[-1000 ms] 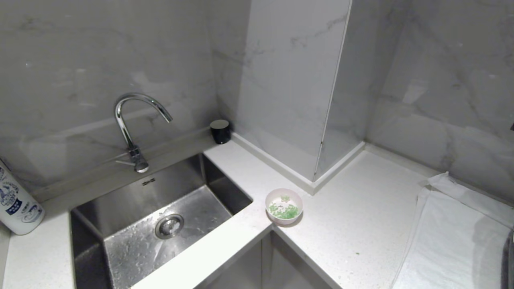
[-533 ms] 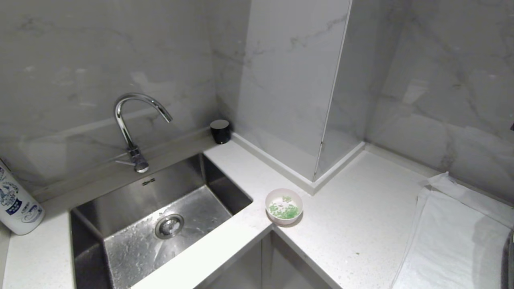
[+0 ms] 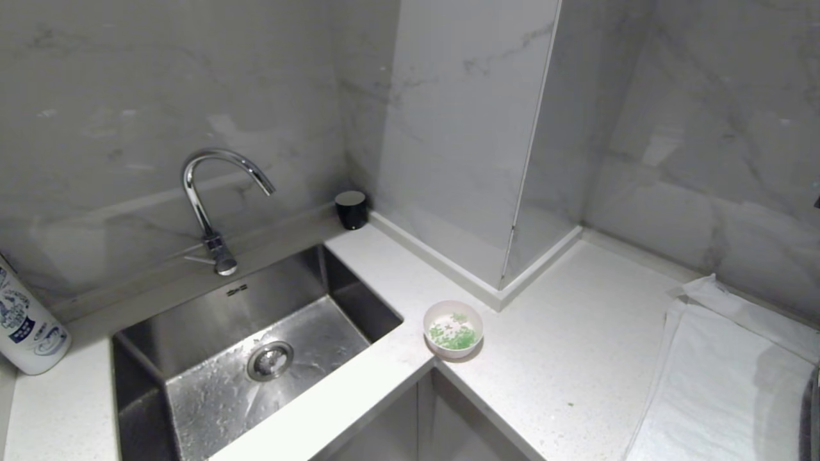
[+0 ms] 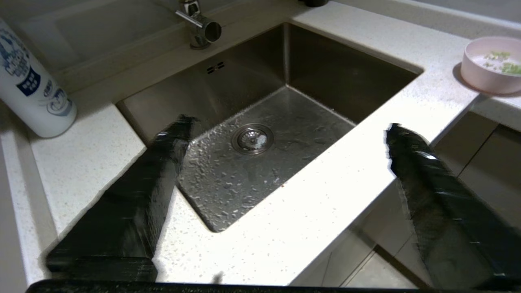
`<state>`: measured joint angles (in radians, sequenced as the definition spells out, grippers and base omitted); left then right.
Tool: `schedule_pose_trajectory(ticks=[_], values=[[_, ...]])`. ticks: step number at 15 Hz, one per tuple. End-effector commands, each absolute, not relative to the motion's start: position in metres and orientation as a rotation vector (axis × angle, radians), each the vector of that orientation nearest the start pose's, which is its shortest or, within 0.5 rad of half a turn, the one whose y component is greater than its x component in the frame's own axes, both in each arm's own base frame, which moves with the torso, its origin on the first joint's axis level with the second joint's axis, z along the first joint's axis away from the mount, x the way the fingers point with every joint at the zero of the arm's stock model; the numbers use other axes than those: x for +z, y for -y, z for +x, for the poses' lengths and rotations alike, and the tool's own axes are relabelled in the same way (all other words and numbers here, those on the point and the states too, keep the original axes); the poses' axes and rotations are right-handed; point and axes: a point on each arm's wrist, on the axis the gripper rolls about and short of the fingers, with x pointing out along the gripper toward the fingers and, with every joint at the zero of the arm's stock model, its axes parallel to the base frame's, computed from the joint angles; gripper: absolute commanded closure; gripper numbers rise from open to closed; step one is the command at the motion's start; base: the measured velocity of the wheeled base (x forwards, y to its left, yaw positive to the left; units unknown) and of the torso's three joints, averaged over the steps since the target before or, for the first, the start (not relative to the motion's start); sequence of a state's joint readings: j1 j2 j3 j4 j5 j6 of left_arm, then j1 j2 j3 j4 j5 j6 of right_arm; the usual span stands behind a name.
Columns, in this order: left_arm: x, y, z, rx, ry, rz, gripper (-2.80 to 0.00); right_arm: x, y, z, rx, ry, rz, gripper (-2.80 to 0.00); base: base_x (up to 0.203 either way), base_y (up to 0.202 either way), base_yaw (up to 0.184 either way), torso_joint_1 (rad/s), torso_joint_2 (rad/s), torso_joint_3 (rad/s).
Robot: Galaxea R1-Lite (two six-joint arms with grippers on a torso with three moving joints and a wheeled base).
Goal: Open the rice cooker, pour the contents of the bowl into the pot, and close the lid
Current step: Pour the water from the bowl into the rice cooker
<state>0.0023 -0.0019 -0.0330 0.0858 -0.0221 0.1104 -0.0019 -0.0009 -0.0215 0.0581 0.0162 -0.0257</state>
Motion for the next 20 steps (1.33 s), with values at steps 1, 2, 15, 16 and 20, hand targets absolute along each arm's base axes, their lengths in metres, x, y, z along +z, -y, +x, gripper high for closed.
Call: schedule_pose_trajectory(ticks=[1, 2, 15, 16, 20], values=[[0.0755, 0.0006, -0.0259, -0.025, -0.05, 0.109, 0.0, 0.0754, -0.0004, -0.0246, 0.016, -0.035, -0.026, 0.0, 0.0, 0.0, 0.0, 0.0, 0.0, 0.0], [0.0756, 0.0009, -0.0258, -0.037, -0.05, 0.108, 0.0, 0.0754, -0.0004, -0.0246, 0.016, -0.035, -0.026, 0.0, 0.0, 0.0, 0.0, 0.0, 0.0, 0.0], [0.0756, 0.001, -0.0259, -0.043, -0.05, 0.109, 0.0, 0.0751, -0.0004, -0.0244, 0.015, -0.037, -0.026, 0.0, 0.0, 0.0, 0.0, 0.0, 0.0, 0.0], [0.0756, 0.001, -0.0259, -0.043, -0.05, 0.109, 0.0, 0.0751, -0.0004, -0.0244, 0.016, -0.037, -0.026, 0.0, 0.0, 0.0, 0.0, 0.0, 0.0, 0.0], [0.0756, 0.0009, -0.026, -0.041, -0.049, 0.107, 0.0, 0.0751, -0.0004, -0.0244, 0.015, -0.038, -0.026, 0.0, -0.122, 0.0, 0.002, 0.011, 0.0, 0.0]])
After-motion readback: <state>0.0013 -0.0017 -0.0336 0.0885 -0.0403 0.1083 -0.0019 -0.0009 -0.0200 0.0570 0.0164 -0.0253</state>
